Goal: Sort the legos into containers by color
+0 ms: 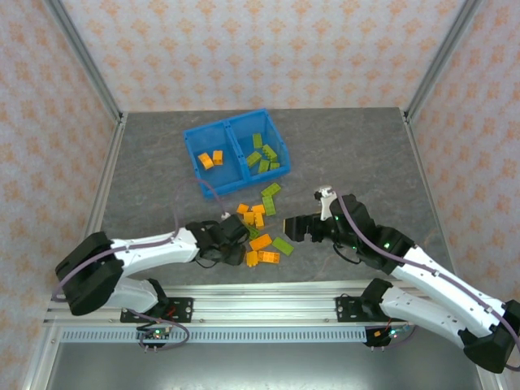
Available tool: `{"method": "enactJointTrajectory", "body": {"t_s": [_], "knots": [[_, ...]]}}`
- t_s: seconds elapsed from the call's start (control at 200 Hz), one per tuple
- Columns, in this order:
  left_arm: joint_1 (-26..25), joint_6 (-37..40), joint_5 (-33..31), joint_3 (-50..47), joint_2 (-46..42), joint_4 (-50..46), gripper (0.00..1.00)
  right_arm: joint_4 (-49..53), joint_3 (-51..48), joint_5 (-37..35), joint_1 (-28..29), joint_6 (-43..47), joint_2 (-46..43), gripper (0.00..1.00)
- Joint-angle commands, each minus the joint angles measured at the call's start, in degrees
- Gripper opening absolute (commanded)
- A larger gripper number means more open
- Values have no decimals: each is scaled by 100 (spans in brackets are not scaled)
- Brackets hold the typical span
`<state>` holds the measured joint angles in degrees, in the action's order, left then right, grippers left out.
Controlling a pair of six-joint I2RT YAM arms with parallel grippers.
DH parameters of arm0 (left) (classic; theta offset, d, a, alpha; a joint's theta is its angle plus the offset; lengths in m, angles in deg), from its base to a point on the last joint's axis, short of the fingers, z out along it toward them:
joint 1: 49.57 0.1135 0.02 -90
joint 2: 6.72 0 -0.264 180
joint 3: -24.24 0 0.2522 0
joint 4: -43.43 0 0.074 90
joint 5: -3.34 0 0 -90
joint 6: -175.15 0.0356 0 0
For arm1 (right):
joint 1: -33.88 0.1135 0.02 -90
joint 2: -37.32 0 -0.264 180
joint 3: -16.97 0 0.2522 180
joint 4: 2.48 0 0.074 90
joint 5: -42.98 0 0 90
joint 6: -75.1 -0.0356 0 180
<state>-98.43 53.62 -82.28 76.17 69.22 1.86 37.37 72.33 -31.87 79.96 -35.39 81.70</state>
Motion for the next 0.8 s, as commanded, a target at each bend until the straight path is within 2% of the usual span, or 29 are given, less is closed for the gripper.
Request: {"method": "enactJointTrajectory", "body": {"t_s": [0.0, 0.13, 0.245, 0.315, 0.39, 0.47, 0.556, 0.606, 0.711, 0.796], "knots": [[543, 15, 0, 463, -614, -361, 38, -167, 77, 762, 23, 86, -104, 99], [1421, 445, 268, 1219, -665, -614, 37, -409, 131, 1040, 23, 67, 11, 99], [2259, 881, 379, 2032, -215, -650, 37, -504, 265, 560, 23, 145, 86, 99], [2726, 1110, 345, 2729, 335, -740, 37, -536, 329, 208, 20, 193, 121, 99], [3155, 1237, 591, 3536, 964, -762, 37, -526, 425, -40, 23, 194, 182, 99], [3408, 1267, 761, 4468, 1664, -860, 37, -498, 483, -21, 23, 130, 229, 99], [3508, 1480, 480, 5518, 2568, -1236, 37, -400, 498, 22, 23, 38, 216, 99], [3632, 1507, 568, 6067, 3090, -1393, 37, -339, 491, 1, 23, -5, 181, 99], [3978, 1174, 1189, 6679, 3959, -1327, 37, -205, 489, -125, 23, -124, 68, 99], [4030, 1232, 1133, 7151, 4386, -1459, 39, -192, 472, -136, 23, -177, -36, 99]]}}
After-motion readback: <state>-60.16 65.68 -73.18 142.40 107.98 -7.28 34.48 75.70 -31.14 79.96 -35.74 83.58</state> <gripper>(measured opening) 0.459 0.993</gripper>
